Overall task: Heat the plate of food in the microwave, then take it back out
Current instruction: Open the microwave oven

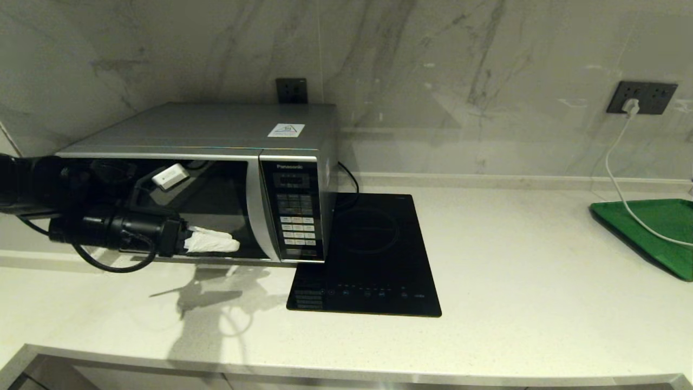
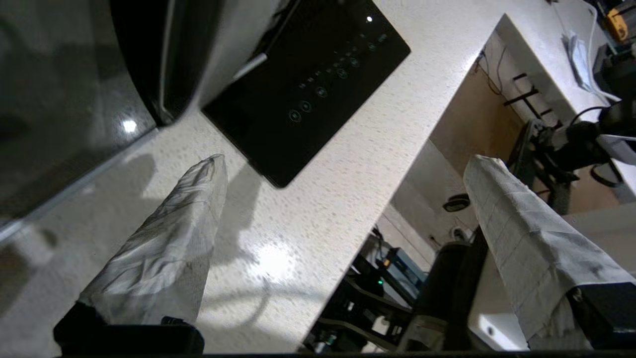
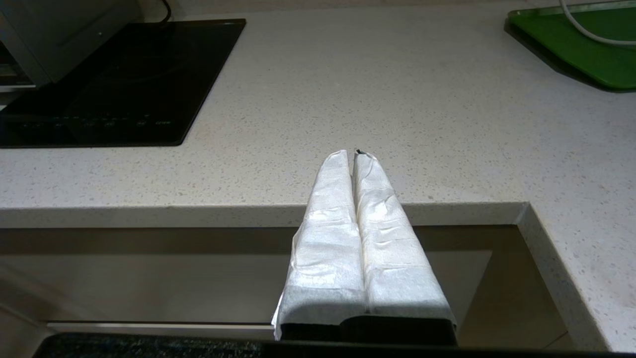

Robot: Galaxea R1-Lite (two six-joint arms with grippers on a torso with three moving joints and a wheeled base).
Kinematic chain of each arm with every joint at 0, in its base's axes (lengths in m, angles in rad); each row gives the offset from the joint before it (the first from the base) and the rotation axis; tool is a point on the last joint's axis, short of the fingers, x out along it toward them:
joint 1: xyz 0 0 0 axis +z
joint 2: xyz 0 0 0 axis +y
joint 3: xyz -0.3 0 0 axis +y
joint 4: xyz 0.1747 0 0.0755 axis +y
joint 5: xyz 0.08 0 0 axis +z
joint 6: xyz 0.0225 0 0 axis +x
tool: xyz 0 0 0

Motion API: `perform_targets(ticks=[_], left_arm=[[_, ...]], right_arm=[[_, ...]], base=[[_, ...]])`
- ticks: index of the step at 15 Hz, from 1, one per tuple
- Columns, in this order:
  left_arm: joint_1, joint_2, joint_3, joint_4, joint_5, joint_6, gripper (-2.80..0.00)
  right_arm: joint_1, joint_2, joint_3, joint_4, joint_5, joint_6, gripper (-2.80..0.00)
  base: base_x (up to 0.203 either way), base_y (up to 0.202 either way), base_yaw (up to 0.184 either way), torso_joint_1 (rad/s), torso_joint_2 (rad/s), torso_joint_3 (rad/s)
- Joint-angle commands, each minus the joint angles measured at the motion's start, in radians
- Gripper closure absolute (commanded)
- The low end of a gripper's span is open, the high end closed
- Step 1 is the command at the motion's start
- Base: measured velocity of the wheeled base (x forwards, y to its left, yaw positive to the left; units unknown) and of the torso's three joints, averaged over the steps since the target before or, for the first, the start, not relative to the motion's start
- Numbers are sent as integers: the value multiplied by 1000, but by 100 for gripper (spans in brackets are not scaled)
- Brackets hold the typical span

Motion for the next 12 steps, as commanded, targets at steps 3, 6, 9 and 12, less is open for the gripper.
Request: perform_targets(ticks=[3,6,9,12], left_arm=[[-27,41,-14,-48,-12,0,-280],[-31,47,-39,-50,-25,1,-280],[-31,69,-71,-51,-25,25,-280],[-31,85,-85,-52,-25,60,-280]], right_arm=[[0,0,0,0,0,1,0],[0,0,-1,0,0,1,0],[0,0,1,0,0,1,0],[0,0,-1,0,0,1,0]], base=[[0,0,0,0,0,0],[0,0,0,0,0,0],[0,0,0,0,0,0],[0,0,0,0,0,0]])
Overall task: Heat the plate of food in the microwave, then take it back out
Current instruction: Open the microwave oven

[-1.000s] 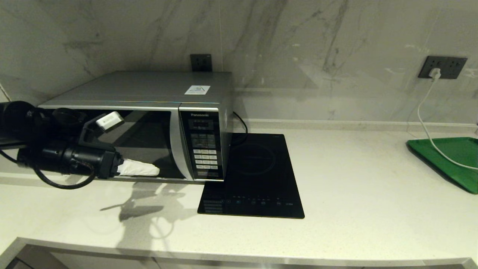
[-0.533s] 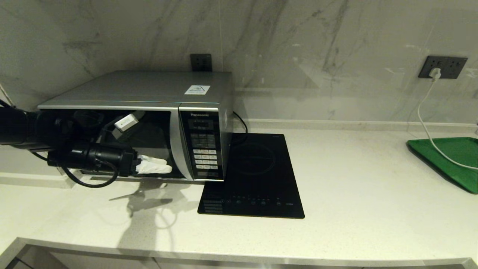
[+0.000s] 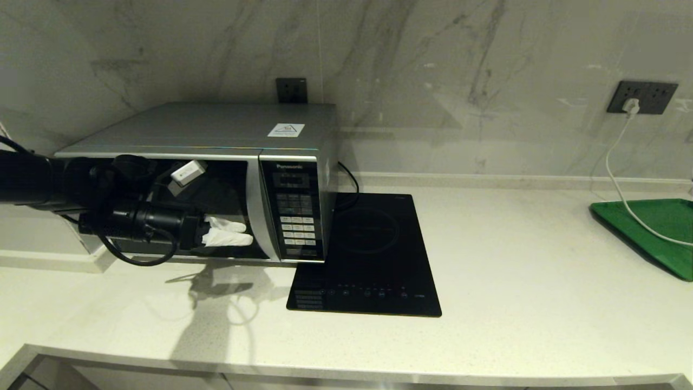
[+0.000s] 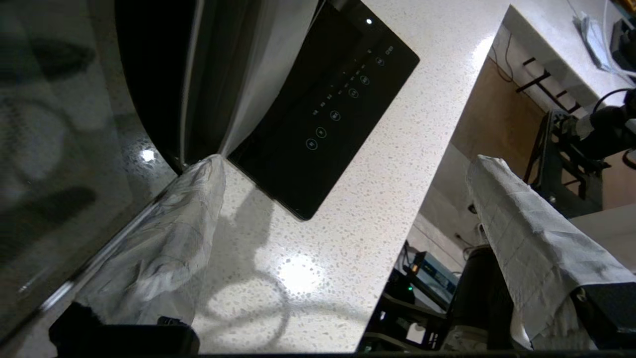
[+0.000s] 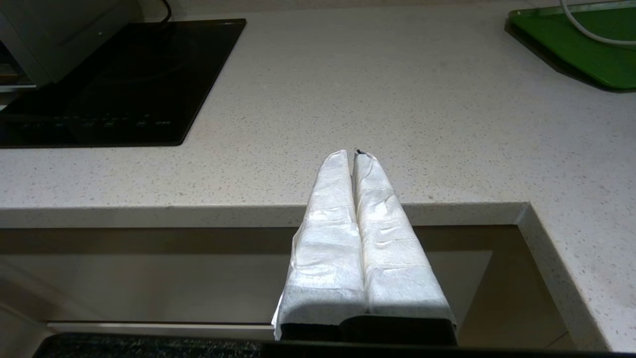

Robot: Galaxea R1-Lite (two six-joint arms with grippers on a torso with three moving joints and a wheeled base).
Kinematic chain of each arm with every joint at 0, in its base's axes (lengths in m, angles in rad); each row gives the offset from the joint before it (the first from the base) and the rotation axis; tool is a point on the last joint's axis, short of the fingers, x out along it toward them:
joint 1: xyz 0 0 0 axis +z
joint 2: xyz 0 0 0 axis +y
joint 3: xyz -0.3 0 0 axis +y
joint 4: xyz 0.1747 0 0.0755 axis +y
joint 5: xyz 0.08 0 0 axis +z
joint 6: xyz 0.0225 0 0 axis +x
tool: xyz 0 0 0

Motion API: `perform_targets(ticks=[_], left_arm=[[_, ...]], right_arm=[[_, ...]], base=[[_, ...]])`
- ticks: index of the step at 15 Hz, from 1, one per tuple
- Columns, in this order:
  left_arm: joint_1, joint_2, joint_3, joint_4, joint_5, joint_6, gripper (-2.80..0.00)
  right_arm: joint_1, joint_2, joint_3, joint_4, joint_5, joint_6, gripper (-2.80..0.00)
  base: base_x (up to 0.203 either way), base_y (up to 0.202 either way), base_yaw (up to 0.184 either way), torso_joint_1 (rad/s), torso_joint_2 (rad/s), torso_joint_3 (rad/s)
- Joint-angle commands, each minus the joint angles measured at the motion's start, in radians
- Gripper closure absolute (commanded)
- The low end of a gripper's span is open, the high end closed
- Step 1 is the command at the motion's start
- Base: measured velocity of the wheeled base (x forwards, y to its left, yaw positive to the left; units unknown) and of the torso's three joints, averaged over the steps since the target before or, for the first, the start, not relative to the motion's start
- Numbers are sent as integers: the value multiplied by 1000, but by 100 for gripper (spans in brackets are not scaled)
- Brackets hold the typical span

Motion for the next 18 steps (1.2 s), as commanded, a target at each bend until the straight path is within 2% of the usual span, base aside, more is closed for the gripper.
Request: perform_targets(ticks=[1,3,13,15,18], left_arm=[[0,15,-6,-6,-7,30,-280],[2,28,-6,-28,-17,51,-280],[-10,39,1,-70,-68,70,-280],[-15,39,12,-92,-122,73,-280],[-20,47,12,-99,-134,75,-280]], right_arm=[[0,0,1,0,0,0,0],[0,0,1,0,0,0,0],[0,0,0,0,0,0,0],[0,0,1,0,0,0,0],[0,0,1,0,0,0,0]], base=[[0,0,0,0,0,0],[0,0,0,0,0,0],[0,0,0,0,0,0],[0,0,0,0,0,0],[0,0,0,0,0,0]])
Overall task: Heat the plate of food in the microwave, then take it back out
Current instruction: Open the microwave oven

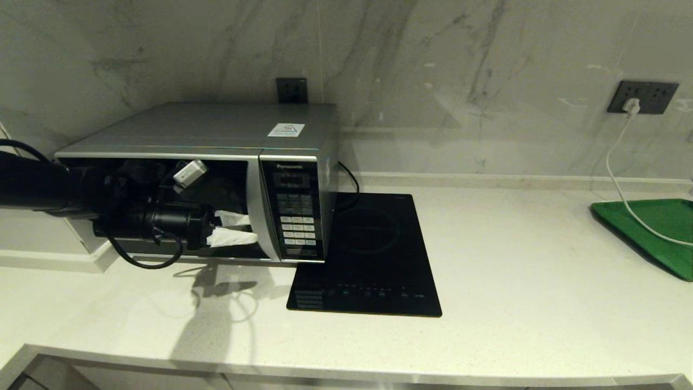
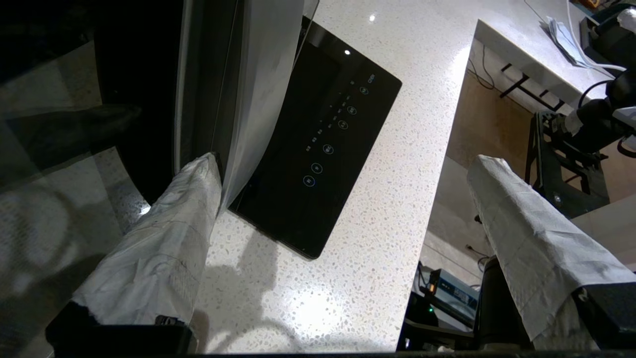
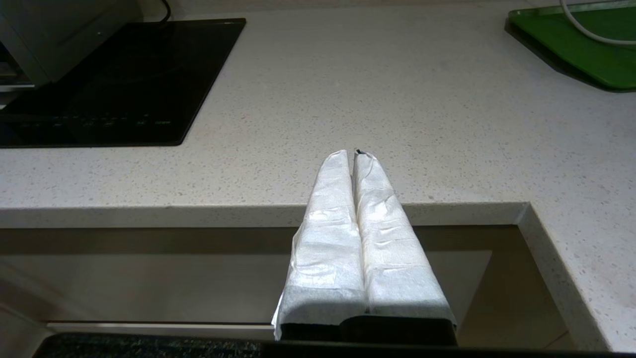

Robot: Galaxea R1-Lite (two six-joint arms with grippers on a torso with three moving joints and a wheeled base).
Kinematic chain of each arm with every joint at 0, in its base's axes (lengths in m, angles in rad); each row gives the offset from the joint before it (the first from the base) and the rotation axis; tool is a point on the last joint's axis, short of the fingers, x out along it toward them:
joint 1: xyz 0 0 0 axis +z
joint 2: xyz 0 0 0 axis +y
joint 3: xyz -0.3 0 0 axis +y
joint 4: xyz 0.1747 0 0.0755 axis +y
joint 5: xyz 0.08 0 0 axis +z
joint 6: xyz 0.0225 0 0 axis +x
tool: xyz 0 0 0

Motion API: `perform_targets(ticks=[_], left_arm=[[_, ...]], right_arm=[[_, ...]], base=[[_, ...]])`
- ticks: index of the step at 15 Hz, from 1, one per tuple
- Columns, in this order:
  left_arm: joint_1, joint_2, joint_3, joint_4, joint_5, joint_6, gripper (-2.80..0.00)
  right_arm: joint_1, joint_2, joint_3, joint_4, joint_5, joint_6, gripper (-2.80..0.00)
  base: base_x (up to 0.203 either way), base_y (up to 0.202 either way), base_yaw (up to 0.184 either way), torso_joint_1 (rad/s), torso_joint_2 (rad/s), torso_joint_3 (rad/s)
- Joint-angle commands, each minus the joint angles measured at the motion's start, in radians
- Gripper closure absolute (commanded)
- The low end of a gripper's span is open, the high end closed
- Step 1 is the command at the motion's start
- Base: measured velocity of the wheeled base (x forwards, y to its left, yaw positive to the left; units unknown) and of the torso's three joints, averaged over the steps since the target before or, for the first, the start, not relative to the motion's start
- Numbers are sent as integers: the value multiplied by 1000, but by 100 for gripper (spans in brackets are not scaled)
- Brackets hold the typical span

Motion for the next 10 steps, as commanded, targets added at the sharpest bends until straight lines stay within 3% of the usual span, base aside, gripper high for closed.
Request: perform_targets(ticks=[1,5,10], left_arm=[[-2,9,2,-5,-9,12,-280],[-2,12,43,-54,-68,51,-280],[-3,25,93,-133,-107,51,-280]], right_arm=[[0,0,0,0,0,0,0],[0,0,-1,0,0,0,0],[0,0,0,0,0,0,0]], base=[[0,0,0,0,0,0],[0,0,0,0,0,0],[0,0,0,0,0,0]])
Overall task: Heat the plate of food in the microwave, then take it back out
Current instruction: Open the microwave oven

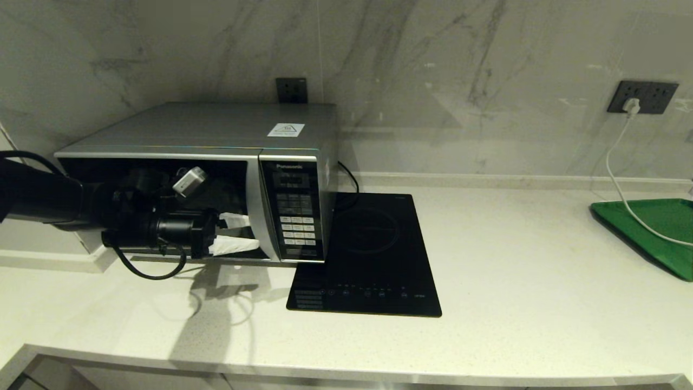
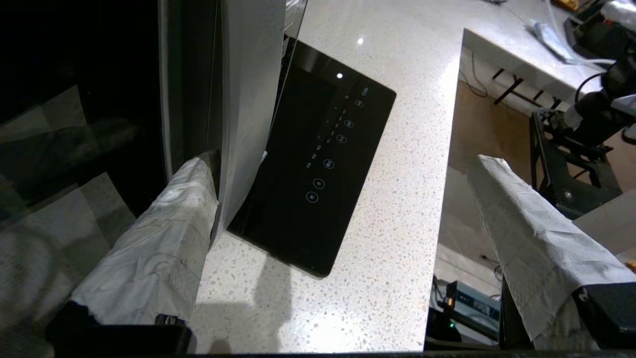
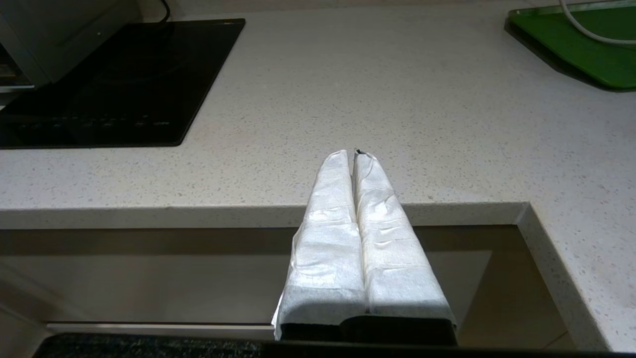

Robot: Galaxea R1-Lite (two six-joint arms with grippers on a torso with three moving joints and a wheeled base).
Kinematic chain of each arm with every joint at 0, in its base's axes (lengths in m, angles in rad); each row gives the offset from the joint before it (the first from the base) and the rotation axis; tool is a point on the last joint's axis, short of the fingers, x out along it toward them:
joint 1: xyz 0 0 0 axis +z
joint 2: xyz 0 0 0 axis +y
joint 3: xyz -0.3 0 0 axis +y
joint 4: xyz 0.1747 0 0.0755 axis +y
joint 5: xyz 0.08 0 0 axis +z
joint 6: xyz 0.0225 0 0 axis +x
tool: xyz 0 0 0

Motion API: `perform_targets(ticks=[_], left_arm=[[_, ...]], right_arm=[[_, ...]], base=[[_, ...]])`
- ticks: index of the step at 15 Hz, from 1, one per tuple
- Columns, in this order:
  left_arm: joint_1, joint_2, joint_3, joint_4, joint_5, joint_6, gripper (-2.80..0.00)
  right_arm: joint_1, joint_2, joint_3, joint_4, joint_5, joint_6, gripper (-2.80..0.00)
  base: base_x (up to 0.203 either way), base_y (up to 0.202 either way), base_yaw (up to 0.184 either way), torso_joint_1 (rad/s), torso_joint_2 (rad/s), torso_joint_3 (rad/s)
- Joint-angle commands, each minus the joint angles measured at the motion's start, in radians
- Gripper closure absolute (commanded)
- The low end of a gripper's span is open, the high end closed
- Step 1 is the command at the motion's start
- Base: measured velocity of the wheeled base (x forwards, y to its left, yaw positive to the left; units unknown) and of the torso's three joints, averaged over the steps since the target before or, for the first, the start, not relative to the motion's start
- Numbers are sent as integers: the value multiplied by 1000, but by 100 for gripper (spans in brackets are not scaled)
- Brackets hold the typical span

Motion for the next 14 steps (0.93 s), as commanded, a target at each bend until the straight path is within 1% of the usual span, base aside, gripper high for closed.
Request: perform_targets(ticks=[1,3,6,8,9,11,14], left_arm=[[1,3,12,6,-41,1,-280],[5,0,27,17,-42,-3,-280],[30,-7,37,92,-43,-1,-280],[50,-10,38,115,-44,-1,-280],[62,-14,38,144,-43,-3,-280],[95,-32,46,238,-39,5,-280],[133,-28,59,255,-24,12,-280]], right_arm=[[0,0,1,0,0,1,0],[0,0,0,0,0,1,0],[0,0,0,0,0,1,0],[0,0,1,0,0,1,0],[0,0,0,0,0,1,0],[0,0,0,0,0,1,0],[0,0,0,0,0,1,0]], base=[[0,0,0,0,0,0],[0,0,0,0,0,0],[0,0,0,0,0,0],[0,0,0,0,0,0],[0,0,0,0,0,0],[0,0,0,0,0,0],[0,0,0,0,0,0]])
